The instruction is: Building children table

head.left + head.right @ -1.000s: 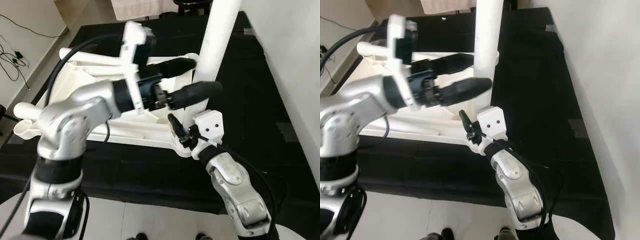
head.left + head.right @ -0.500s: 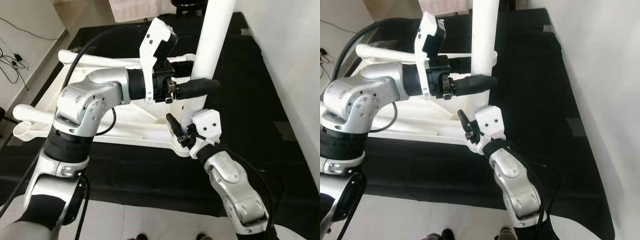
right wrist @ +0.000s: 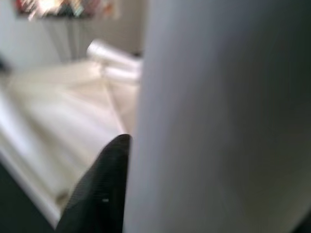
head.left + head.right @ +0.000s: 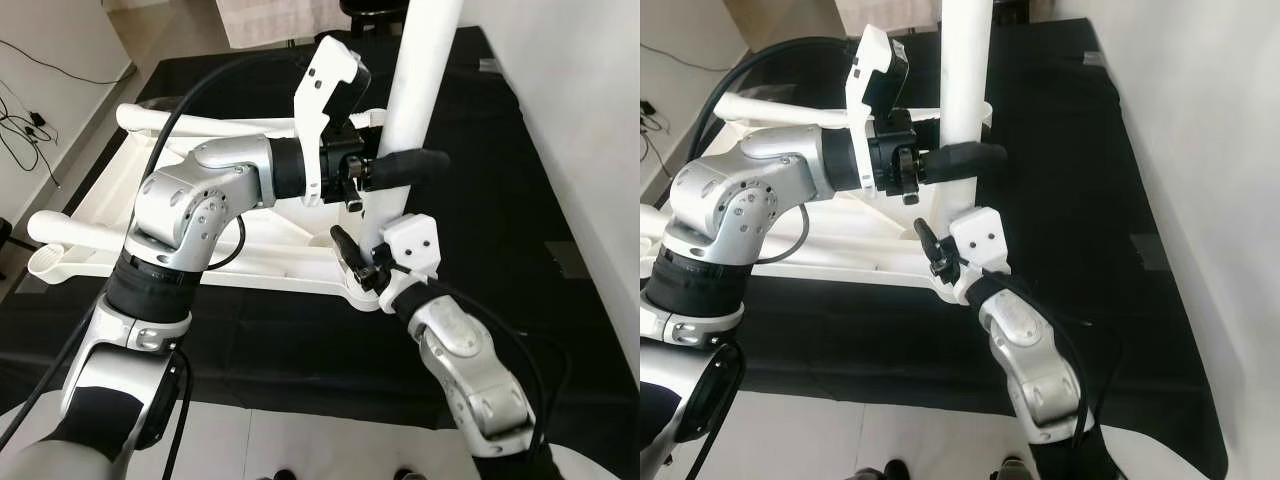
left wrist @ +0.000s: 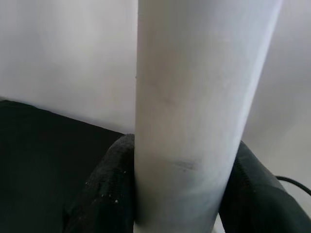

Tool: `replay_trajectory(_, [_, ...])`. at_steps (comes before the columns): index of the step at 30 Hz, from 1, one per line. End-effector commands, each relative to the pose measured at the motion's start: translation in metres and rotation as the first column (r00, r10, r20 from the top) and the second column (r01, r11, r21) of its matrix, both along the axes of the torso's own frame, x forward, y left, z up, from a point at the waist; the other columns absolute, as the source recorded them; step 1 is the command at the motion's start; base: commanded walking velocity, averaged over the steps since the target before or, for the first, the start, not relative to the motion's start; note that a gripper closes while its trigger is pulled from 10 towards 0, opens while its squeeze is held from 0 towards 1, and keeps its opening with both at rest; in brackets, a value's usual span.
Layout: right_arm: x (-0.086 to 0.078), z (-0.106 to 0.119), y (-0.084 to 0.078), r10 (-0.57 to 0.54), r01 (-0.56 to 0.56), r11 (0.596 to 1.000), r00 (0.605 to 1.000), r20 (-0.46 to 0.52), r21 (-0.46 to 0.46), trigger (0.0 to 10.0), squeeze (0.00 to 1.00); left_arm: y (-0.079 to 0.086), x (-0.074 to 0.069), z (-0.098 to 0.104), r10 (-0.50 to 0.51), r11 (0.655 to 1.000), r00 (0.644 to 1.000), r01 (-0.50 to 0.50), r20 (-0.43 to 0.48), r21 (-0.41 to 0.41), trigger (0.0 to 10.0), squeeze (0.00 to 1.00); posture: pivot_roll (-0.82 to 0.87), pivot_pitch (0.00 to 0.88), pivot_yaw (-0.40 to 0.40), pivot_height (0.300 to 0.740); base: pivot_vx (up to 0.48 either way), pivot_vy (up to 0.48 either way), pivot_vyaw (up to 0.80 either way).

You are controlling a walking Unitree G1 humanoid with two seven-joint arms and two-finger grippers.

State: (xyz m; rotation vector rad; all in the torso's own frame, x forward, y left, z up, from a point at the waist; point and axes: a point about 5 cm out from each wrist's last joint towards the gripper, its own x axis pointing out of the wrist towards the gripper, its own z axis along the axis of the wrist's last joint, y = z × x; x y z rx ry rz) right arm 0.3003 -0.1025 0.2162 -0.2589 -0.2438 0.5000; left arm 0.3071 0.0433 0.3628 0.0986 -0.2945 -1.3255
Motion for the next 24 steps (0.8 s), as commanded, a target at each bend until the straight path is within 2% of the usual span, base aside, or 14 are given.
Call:
replay_trajectory(1, [0.003, 0.000, 0.008, 0.114, -0.115, 0.993, 0.992, -0.052, -0.019, 10.0, 1.00, -0.002, -0.001, -0.010, -0.026, 1.000, 0.999, 0.027, -0.038, 0.005, 0.0, 0.00, -0.01, 0.207, 0.113, 0.740, 0.000, 0.000, 0.00])
replay_trajectory(5, [0.004, 0.002, 0.008, 0.130, -0.131, 0.991, 0.990, -0.053, -0.018, 10.0, 1.00, -0.002, -0.001, -0.010, -0.029, 1.000, 0.999, 0.029, -0.038, 0.003, 0.0, 0.00, -0.01, 0.207, 0.113, 0.740, 0.000, 0.000, 0.00])
replay_trajectory(6, [0.006, 0.012, 0.006, 0.218, -0.219, 0.975, 0.974, -0.066, -0.020, 10.0, 1.00, -0.003, -0.003, -0.011, -0.041, 0.999, 0.998, 0.041, -0.040, 0.001, 0.0, 0.00, -0.01, 0.204, 0.113, 0.740, 0.000, 0.000, 0.00])
replay_trajectory(7, [0.006, 0.012, 0.006, 0.218, -0.219, 0.975, 0.974, -0.066, -0.020, 10.0, 1.00, -0.003, -0.003, -0.011, -0.041, 0.999, 0.998, 0.041, -0.040, 0.001, 0.0, 0.00, -0.01, 0.204, 0.113, 0.740, 0.000, 0.000, 0.00])
replay_trajectory(8, [0.007, 0.024, 0.004, 0.330, -0.333, 0.942, 0.940, -0.083, -0.032, 10.0, 1.00, -0.005, -0.004, -0.012, -0.052, 0.999, 0.998, 0.052, -0.041, -0.003, 0.0, 0.00, -0.02, 0.202, 0.113, 0.740, 0.000, 0.000, 0.00])
replay_trajectory(9, [0.009, 0.035, 0.001, 0.419, -0.425, 0.904, 0.902, -0.104, -0.050, 10.0, 0.25, -0.006, -0.006, -0.014, -0.062, 0.998, 0.997, 0.062, -0.043, -0.006, 0.0, 0.00, -0.02, 0.202, 0.112, 0.740, 0.000, 0.000, 0.00])
replay_trajectory(10, [0.014, 0.046, -0.002, 0.478, -0.486, 0.872, 0.871, -0.111, -0.054, 10.0, 0.00, -0.008, -0.007, -0.015, -0.072, 0.997, 0.996, 0.072, -0.043, -0.008, 0.0, 0.00, -0.03, 0.202, 0.109, 0.740, 0.000, 0.000, 0.00])
replay_trajectory(12, [0.018, 0.052, -0.004, 0.501, -0.509, 0.859, 0.858, -0.112, -0.055, 10.0, 0.00, -0.009, -0.008, -0.016, -0.078, 0.997, 0.996, 0.077, -0.043, -0.009, 0.0, 0.00, -0.03, 0.202, 0.109, 0.740, 0.000, 0.000, 0.00])
replay_trajectory(13, [0.021, 0.057, -0.004, 0.544, -0.552, 0.832, 0.830, -0.122, -0.049, 10.0, 0.00, -0.011, -0.009, -0.017, -0.085, 0.996, 0.995, 0.085, -0.044, -0.011, 0.0, 0.00, -0.03, 0.205, 0.107, 0.740, 0.000, 0.000, 0.00])
replay_trajectory(14, [0.021, 0.057, -0.004, 0.544, -0.552, 0.832, 0.830, -0.122, -0.049, 10.0, 0.00, -0.011, -0.009, -0.017, -0.085, 0.996, 0.995, 0.085, -0.044, -0.011, 0.0, 0.00, -0.03, 0.205, 0.107, 0.740, 0.000, 0.000, 0.00])
replay_trajectory(15, [0.023, 0.061, -0.003, 0.582, -0.591, 0.806, 0.802, -0.137, -0.038, 10.0, 0.00, -0.012, -0.010, -0.017, -0.092, 0.996, 0.995, 0.092, -0.045, -0.014, 0.0, 0.00, -0.03, 0.207, 0.104, 0.740, 0.000, 0.000, 0.00])
replay_trajectory(16, [0.026, 0.066, 0.000, 0.634, -0.645, 0.764, 0.756, -0.160, -0.016, 10.0, 0.00, -0.015, -0.013, -0.018, -0.105, 0.994, 0.993, 0.105, -0.049, -0.018, 0.0, 0.00, -0.03, 0.211, 0.102, 0.740, 0.000, 0.000, 0.00])
replay_trajectory(18, [0.026, 0.066, 0.000, 0.634, -0.645, 0.764, 0.756, -0.160, -0.016, 10.0, 0.00, -0.015, -0.013, -0.018, -0.105, 0.994, 0.993, 0.105, -0.049, -0.018, 0.0, 0.00, -0.03, 0.211, 0.102, 0.740, 0.000, 0.000, 0.00])
replay_trajectory(24, [0.032, 0.067, 0.010, 0.655, -0.677, 0.735, 0.723, -0.221, -0.037, 10.0, 0.00, -0.020, -0.021, -0.020, -0.120, 0.993, 0.991, 0.119, -0.050, -0.021, 0.0, 0.00, -0.02, 0.219, 0.099, 0.740, 0.000, 0.000, 0.00])
